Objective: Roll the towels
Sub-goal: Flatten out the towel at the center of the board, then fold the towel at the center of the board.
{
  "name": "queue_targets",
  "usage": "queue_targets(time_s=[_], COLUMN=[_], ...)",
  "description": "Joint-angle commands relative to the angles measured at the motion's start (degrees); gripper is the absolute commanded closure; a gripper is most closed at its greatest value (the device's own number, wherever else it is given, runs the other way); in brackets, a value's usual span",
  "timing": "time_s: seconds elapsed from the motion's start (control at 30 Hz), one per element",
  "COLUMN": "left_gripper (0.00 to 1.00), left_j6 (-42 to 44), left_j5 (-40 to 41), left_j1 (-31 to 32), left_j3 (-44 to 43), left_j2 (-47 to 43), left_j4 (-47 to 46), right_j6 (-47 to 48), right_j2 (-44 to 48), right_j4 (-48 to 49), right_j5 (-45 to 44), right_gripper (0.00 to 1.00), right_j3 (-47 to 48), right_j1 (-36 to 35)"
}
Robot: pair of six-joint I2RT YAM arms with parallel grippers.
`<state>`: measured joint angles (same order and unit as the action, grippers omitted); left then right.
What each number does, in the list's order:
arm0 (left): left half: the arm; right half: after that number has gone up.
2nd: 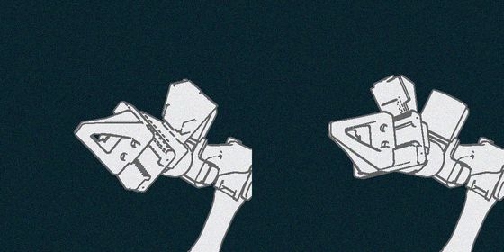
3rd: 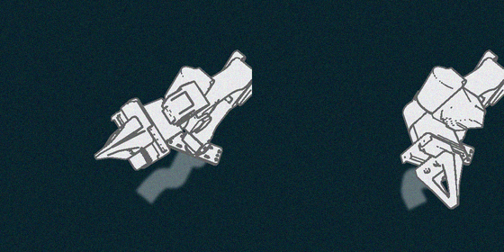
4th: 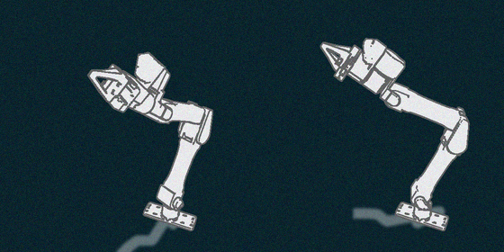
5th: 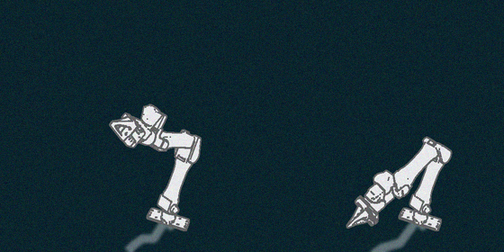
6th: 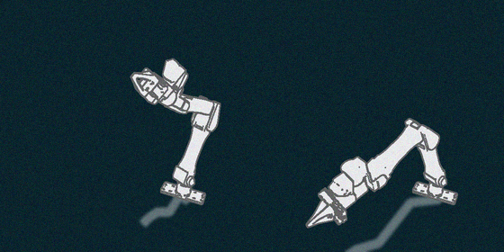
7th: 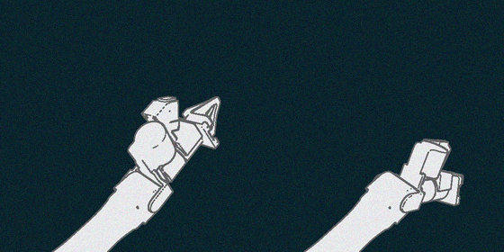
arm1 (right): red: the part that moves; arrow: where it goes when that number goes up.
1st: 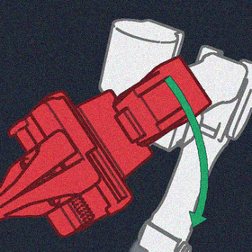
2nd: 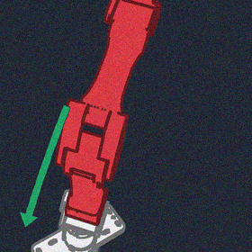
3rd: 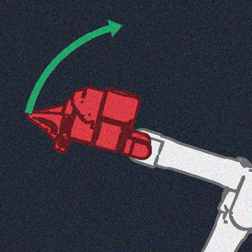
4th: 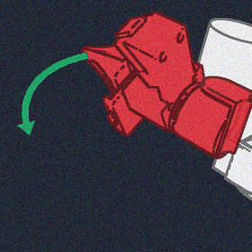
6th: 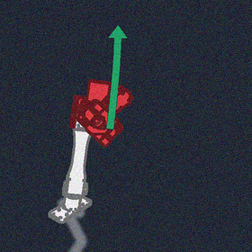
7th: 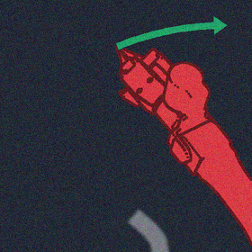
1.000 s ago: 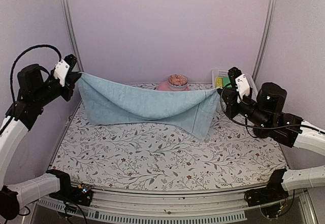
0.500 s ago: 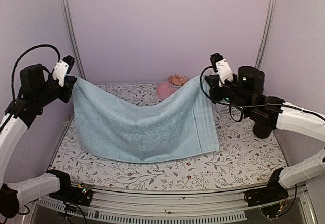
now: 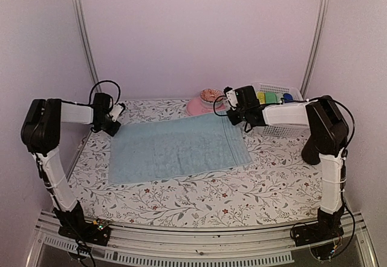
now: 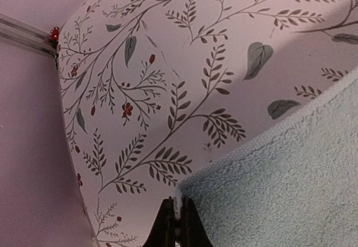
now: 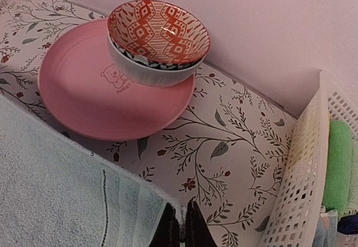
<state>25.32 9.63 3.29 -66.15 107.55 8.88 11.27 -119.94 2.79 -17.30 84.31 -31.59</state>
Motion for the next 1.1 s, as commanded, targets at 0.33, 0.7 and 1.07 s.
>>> queue_targets(time_s=[0.33, 0.7, 1.07], left_gripper=[1.00, 1.00, 1.00], left_j6=[9.6, 14.5, 22.1], left_j5=[-0.1, -11.1, -24.3], left_j1=[-0.7, -2.7, -5.1], left_j3=[2.4, 14.7, 28.8], left_j2=[-1.2, -13.4, -27.8], left_j4=[-19.2, -19.9, -14.7], right_j6=[15.4, 20.2, 23.7], right_j2=[-4.5, 6.1, 15.1], right_j4=[1.3, 6.2, 8.3], right_j5=[11.1, 21.3, 25.9], right_gripper=[0.98, 0.98, 0.98], right_j3=[7.8, -6.5, -21.0], right_j1=[2.8, 5.2, 6.4])
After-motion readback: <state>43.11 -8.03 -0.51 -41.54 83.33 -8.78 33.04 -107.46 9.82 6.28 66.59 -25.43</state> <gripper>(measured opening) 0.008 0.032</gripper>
